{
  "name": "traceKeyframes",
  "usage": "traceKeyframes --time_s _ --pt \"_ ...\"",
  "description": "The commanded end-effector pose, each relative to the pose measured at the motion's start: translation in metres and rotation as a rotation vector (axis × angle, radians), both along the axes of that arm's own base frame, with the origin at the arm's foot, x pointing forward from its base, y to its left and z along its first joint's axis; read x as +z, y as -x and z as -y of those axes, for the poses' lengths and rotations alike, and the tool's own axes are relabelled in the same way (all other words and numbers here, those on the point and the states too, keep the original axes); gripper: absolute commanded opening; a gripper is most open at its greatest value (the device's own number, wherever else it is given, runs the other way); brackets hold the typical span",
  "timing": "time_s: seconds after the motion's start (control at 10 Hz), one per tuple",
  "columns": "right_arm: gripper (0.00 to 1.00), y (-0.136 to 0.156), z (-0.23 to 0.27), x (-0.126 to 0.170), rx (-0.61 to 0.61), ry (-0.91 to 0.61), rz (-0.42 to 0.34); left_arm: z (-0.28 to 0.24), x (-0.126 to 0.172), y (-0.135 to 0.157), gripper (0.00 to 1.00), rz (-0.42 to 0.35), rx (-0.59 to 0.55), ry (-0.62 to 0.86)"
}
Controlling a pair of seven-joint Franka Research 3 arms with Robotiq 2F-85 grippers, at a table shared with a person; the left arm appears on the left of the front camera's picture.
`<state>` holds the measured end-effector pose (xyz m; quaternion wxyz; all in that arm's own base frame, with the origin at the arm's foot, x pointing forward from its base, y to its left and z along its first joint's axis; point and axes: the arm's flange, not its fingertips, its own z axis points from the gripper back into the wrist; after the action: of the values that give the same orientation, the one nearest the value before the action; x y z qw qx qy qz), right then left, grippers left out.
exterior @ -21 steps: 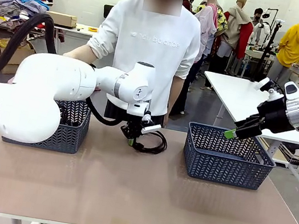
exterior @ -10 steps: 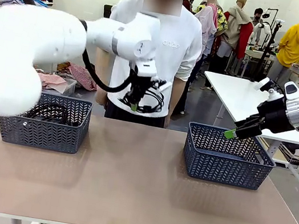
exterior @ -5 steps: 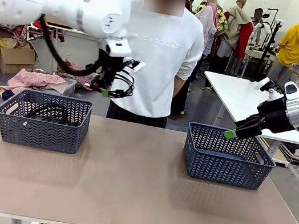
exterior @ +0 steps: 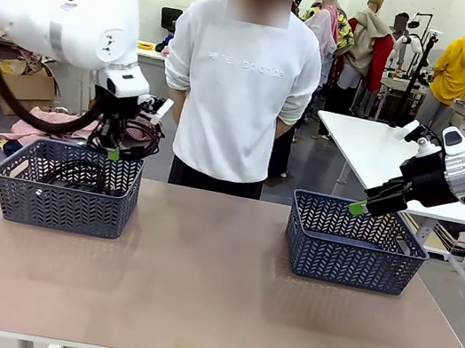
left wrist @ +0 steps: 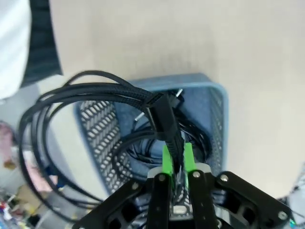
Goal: Organize the cables according to human instructions.
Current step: Pick up a bundle of cables and place it in the basket indicated by the human.
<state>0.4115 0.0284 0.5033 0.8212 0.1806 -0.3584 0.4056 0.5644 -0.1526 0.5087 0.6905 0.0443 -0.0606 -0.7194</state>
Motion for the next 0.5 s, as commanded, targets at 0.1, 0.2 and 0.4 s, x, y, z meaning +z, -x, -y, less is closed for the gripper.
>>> traceKeyframes --time_s 0.1,0.2,0.4 --pt "1.0 -0.002 0.001 -0.002 0.018 -0.024 0.022 0.0 0.0 0.0 0.0 0.0 0.0 0.0" --pt "1.0 -0.002 0.001 -0.002 0.018 -0.024 0.022 0.0 0.0 0.0 0.0 0.0 0.0 0.0" --pt "1.0 -0.002 0.001 -0.002 0.018 -0.024 0.022 0.0 0.0 0.0 0.0 0.0 0.0 0.0"
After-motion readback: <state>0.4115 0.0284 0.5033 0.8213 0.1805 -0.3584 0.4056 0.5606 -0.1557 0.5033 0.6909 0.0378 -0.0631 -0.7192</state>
